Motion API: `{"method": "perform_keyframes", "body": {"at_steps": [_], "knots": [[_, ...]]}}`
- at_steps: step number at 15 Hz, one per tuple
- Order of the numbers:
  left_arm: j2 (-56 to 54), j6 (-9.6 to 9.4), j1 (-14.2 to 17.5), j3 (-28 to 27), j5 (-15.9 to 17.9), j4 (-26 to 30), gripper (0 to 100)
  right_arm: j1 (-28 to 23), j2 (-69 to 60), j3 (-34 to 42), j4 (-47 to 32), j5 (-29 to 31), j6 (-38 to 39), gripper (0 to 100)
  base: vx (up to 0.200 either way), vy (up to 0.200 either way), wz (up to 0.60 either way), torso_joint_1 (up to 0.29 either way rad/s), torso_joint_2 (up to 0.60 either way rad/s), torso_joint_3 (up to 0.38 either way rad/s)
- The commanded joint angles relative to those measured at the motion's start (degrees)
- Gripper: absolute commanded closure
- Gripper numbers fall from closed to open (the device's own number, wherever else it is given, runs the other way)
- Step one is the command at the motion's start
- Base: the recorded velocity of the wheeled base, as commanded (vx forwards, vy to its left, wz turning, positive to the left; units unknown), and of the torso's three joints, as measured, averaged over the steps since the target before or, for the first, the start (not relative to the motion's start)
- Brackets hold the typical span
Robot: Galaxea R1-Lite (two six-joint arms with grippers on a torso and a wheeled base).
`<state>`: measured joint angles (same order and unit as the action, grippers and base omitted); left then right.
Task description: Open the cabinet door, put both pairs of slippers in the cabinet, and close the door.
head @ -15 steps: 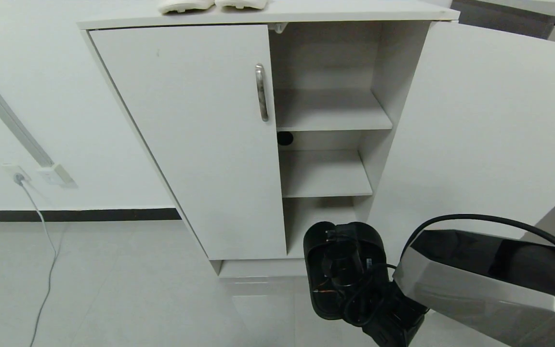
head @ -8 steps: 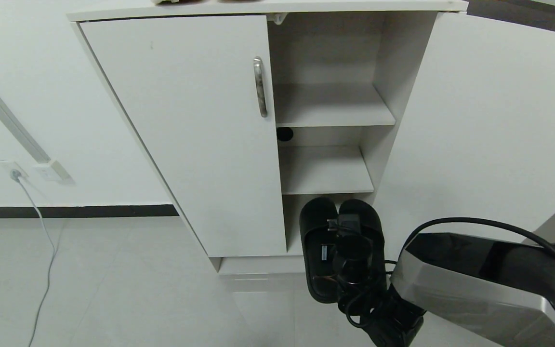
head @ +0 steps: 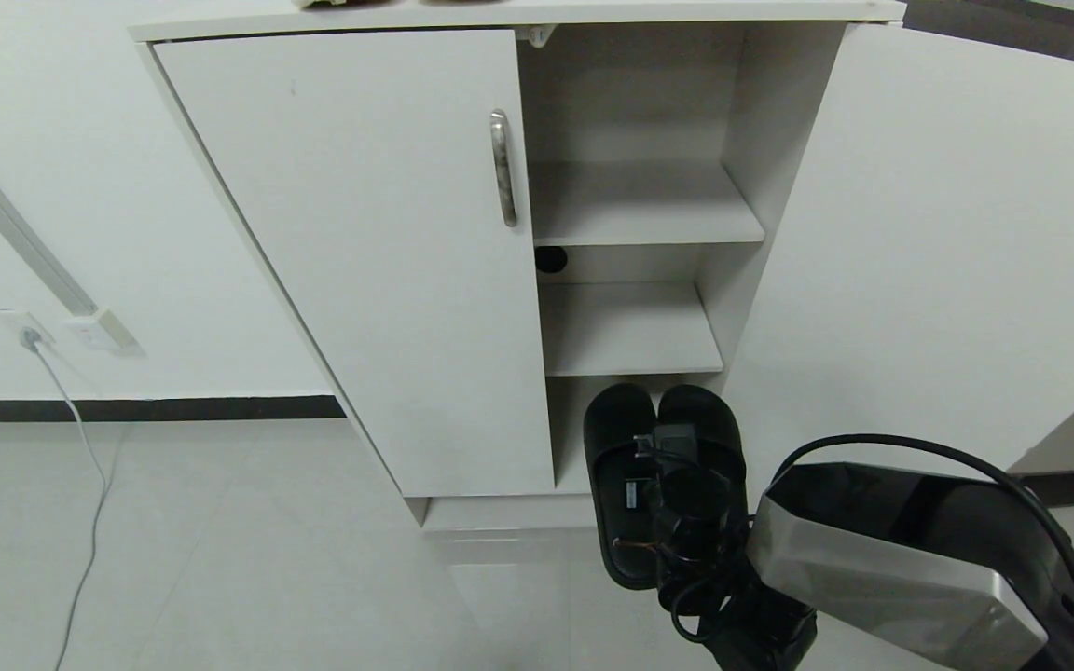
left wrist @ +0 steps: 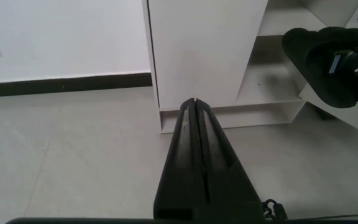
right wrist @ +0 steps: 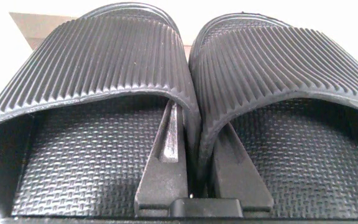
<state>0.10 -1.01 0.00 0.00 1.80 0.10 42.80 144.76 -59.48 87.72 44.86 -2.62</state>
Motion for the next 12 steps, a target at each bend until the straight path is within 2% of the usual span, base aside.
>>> {"method": "perform_keyframes", "body": {"at_steps": [1,9,12], "knots": [[-0.01,-0.04,0.00,0.00,0.04,-0.01,100,0.00,-0.01,-0.11,0.08,-0.04,-0.02,100,0.200,0.000,0.00,0.007,0.00,-0.002],[-0.01,-0.04,0.00,0.00,-0.05,-0.01,100,-0.44,-0.71,-0.11,0.08,-0.04,-0.02,100,0.200,0.000,0.00,0.001,0.00,0.000],[-0.01,-0.04,0.00,0.00,-0.05,-0.01,100,-1.05,-0.89,-0.11,-0.62,-1.88,-0.02,100,0.000,0.000,0.00,0.000,0.00,0.000]]}}
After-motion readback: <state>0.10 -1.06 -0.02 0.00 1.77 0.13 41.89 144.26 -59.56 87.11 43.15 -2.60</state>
